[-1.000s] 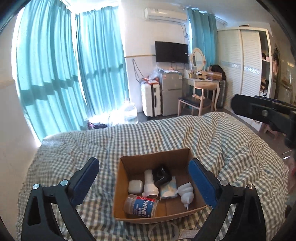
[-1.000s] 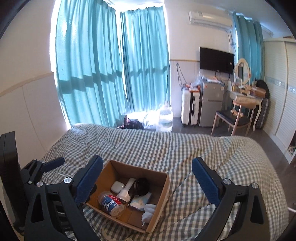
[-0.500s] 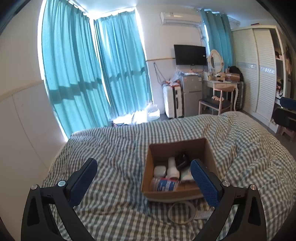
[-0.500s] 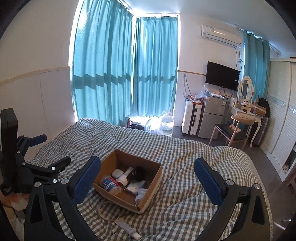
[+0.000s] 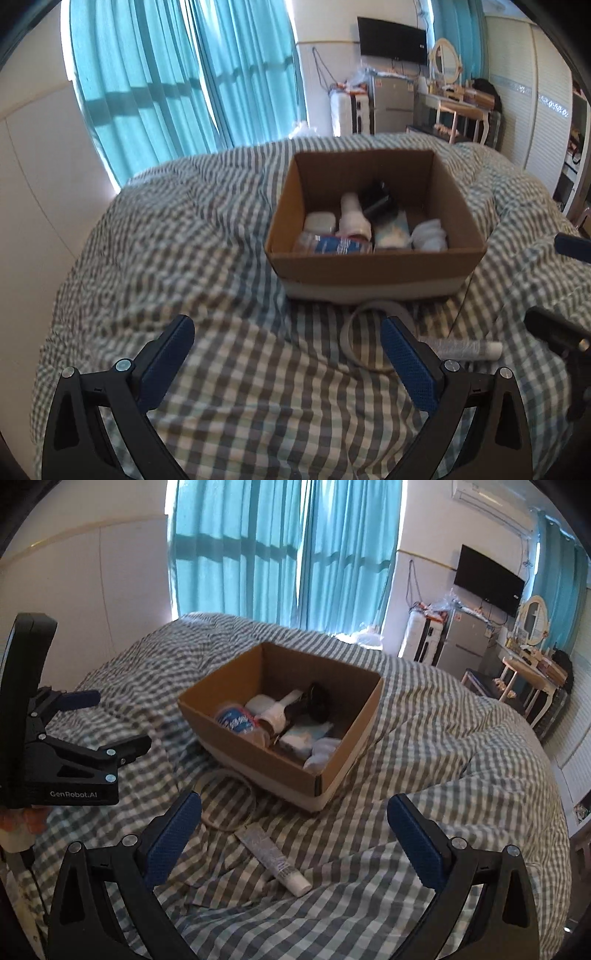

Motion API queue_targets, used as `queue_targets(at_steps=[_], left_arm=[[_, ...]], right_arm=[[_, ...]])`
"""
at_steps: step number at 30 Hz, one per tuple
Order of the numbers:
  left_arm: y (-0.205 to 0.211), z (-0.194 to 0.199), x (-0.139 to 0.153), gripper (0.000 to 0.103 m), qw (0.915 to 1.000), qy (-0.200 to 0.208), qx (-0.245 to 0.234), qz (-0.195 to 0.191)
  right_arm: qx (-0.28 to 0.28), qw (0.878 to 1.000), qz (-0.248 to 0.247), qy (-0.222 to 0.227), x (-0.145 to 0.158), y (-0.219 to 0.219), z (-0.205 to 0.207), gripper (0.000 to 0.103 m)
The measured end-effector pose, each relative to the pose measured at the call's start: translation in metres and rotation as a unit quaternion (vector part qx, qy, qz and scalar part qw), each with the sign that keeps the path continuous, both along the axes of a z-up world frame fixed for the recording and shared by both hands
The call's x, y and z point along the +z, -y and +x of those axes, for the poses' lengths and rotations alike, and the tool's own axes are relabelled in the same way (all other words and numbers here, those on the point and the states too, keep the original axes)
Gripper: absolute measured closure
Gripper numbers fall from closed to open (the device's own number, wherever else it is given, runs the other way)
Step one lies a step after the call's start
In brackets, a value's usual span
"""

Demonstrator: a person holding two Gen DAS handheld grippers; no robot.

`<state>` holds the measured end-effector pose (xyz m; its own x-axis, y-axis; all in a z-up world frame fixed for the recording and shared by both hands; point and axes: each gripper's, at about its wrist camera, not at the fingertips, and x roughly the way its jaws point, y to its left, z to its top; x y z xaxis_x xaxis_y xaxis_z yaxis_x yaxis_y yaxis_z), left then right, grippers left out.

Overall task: Organize objects
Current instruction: 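Lift both open tools out of the box and back toward the remaining items, then grasp the white cream tube with right tool while left tool grasps the beige tape roll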

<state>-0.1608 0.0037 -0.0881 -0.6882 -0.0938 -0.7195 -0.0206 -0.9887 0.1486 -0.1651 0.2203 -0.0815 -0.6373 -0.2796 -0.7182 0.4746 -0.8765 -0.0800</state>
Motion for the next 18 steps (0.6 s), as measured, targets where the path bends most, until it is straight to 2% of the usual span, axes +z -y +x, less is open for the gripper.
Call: queue_targets(at_steps=[4,9,14,16,18], left_arm=[[-0.002,-0.004,-0.031,0.0,0.9994,0.035,-0.005,0.001],[-0.005,-0.012,-0.065,0.0,0.9968,0.078,-0.014,-0.002],[-0.006,-0.015,-0.077,0.0,0.9952,0.095,-0.02,0.006],[-0.006,-0.014,-0.079,0.0,0.9946,0.1,-0.027,0.013],[-0.008,-0.013,-0.082,0.0,0.9939,0.104,-0.033,0.016]], right_arm=[[0.014,0.998,0.021,0.052,-0.041,0.012,-0.011,0.002],[0.013,0.992,0.044,0.121,-0.077,0.021,-0.035,0.011],[0.012,0.98,0.081,0.182,-0.11,0.027,-0.049,0.03],[0.011,0.977,0.096,0.19,-0.118,0.029,-0.05,0.034],[0.007,0.975,0.106,0.195,-0.122,0.031,-0.052,0.047]])
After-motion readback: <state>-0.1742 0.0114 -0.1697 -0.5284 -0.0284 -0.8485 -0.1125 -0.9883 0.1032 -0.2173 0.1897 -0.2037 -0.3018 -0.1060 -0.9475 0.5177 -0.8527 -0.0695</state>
